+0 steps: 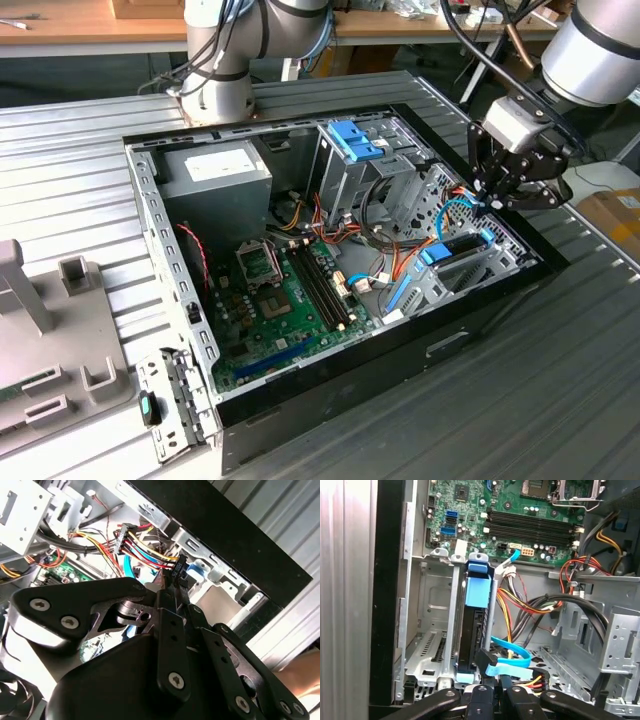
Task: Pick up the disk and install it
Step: 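Insert the first disk wire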
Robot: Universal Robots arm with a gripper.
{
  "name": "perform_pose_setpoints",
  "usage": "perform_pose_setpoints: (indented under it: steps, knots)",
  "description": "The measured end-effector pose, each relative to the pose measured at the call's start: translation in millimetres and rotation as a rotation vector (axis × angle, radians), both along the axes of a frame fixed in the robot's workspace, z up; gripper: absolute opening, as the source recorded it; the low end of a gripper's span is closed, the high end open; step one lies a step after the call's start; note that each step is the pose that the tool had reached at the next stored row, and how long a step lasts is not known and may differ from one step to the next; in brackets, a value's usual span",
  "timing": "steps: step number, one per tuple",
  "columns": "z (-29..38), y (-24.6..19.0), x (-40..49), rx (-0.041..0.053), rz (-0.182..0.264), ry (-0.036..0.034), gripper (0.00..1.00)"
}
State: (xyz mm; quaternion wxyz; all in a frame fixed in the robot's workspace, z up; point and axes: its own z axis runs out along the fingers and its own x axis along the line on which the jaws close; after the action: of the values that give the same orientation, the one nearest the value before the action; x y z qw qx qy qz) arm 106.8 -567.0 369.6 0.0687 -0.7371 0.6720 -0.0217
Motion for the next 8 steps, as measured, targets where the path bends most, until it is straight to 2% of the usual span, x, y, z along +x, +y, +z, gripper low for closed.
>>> perform_pose_setpoints:
  steps: [1, 4, 5, 8]
  knots:
    - [0.0, 0.0, -1.0, -0.0124, -0.002, -0.0017, 0.16]
    - [-0.1, 0.0, -3.9, -0.0395, -0.007, -0.0056, 0.16]
    - [-0.2, 0.0, -8.1, -0.0396, -0.010, -0.0060, 0.16]
    - [-1.1, 0.0, -9.1, -0.0408, -0.049, -0.0052, 0.16]
